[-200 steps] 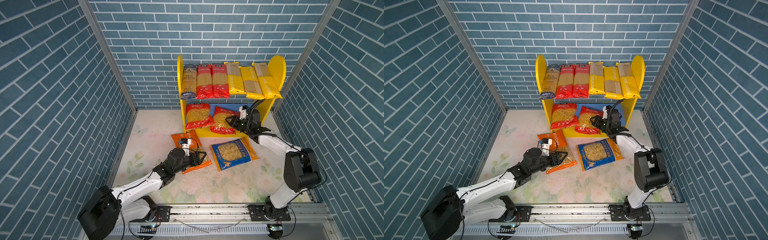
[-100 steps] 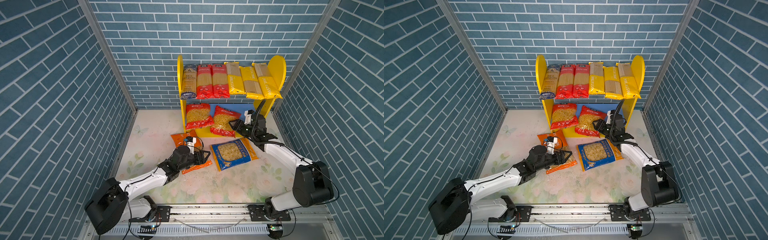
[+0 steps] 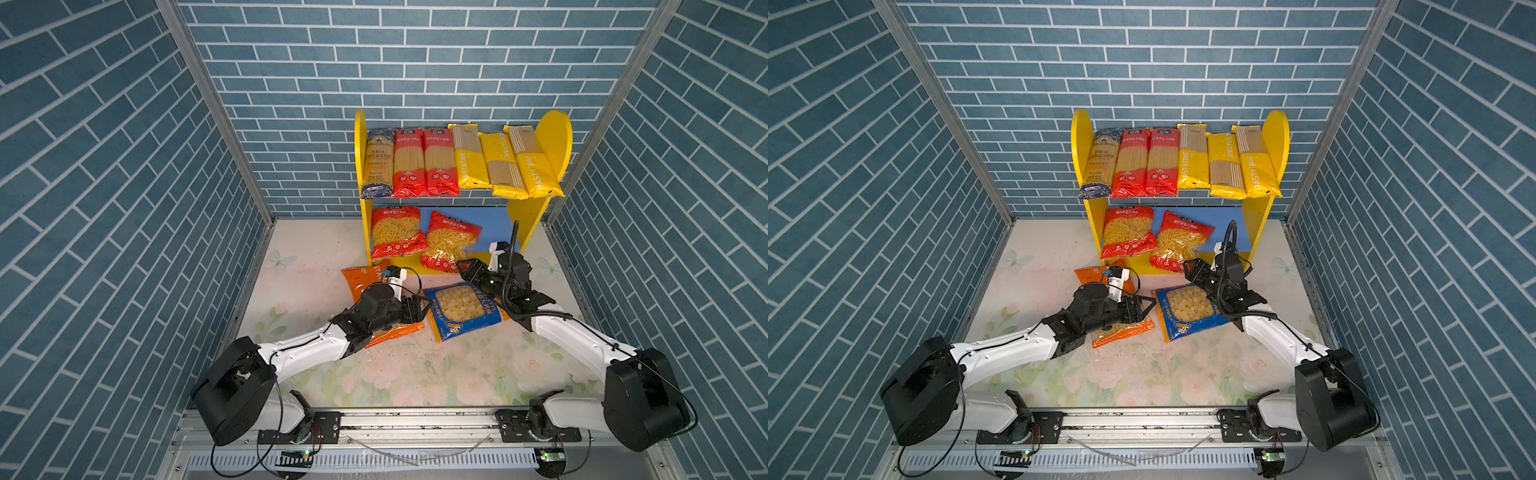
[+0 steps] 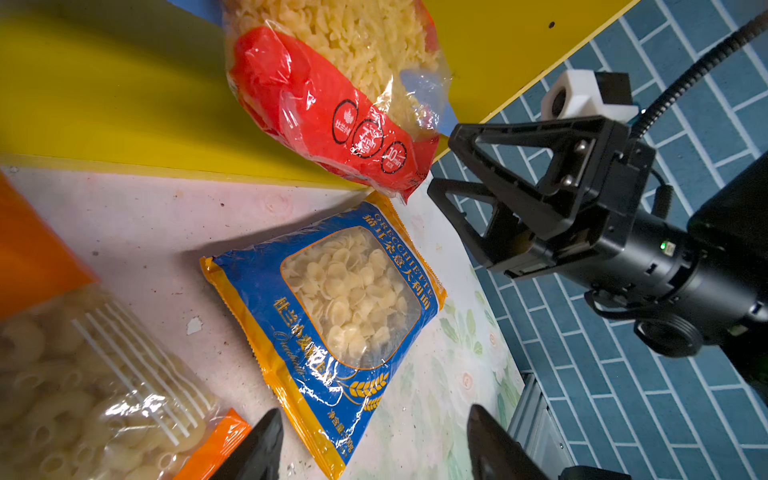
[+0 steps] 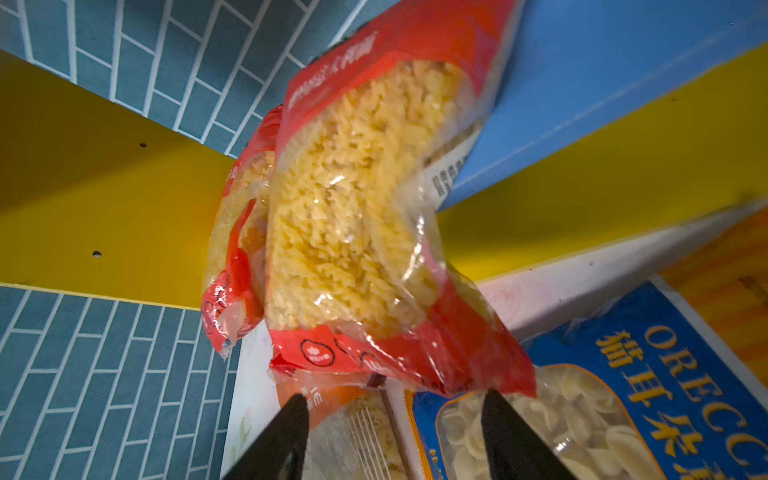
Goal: Place and organize the pasta boxes and bags onto the shelf
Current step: 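Set the red fusilli bag beside the first one on the lower shelf, then push the red fusilli bag upright against the shelf with the right gripper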
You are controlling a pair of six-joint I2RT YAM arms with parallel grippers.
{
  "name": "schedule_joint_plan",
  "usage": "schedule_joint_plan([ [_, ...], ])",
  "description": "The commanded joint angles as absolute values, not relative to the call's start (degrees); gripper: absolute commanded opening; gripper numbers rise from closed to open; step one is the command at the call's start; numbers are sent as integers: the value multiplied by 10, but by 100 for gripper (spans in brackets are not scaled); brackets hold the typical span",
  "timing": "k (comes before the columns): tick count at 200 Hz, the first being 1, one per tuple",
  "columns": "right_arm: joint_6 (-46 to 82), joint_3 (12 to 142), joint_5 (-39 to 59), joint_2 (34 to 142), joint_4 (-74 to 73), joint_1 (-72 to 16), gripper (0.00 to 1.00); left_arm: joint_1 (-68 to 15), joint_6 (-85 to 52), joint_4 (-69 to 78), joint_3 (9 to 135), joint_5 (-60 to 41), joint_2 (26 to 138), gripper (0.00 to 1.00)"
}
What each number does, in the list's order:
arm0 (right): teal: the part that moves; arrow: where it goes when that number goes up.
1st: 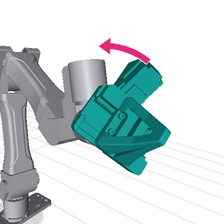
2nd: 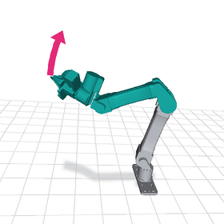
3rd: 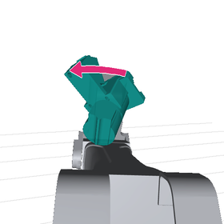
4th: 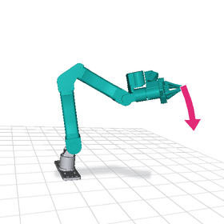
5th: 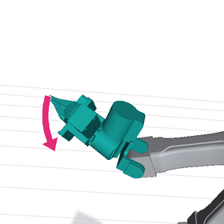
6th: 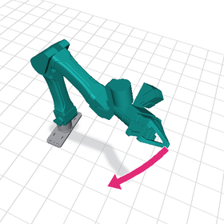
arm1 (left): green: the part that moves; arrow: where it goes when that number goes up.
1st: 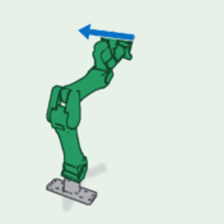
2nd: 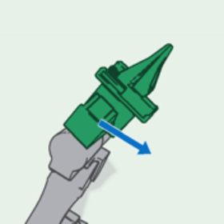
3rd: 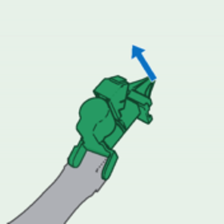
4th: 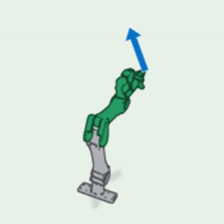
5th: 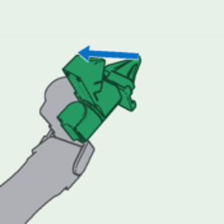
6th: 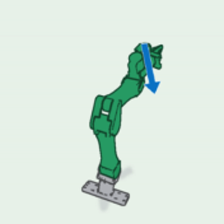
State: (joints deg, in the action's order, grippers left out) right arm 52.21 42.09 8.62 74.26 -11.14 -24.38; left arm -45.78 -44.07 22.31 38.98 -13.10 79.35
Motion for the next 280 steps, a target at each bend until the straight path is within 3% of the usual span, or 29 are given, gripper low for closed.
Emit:
schedule_joint_plan([
  [1, 569, 387, 37, 716, -172, -265, 71, -462, -424, 239, 412, -134, 815, 71],
  [11, 585, 371, 21, 711, -192, -275, 75, -463, -425, 244, 414, -138, 824, 71],
  [23, 605, 345, -5, 708, -223, -290, 86, -465, -424, 243, 418, -140, 830, 71],
  [33, 619, 328, -17, 712, -260, -298, 89, -467, -424, 242, 420, -141, 833, 70],
  [100, 712, 303, -51, 900, -551, -316, 86, -490, -427, 242, 413, -118, 840, 70],
  [132, 726, 322, -64, 971, -654, -317, 80, -501, -427, 235, 410, -108, 842, 71],
  [181, 671, 334, -73, 941, -634, -317, 69, -501, -423, 228, 403, -95, 835, 71],
  [251, 573, 390, -64, 859, -509, -315, 37, -500, -420, 226, 382, -82, 816, 71],
  [280, 541, 422, -64, 831, -443, -313, 30, -497, -398, 193, 365, -48, 759, 71],
])
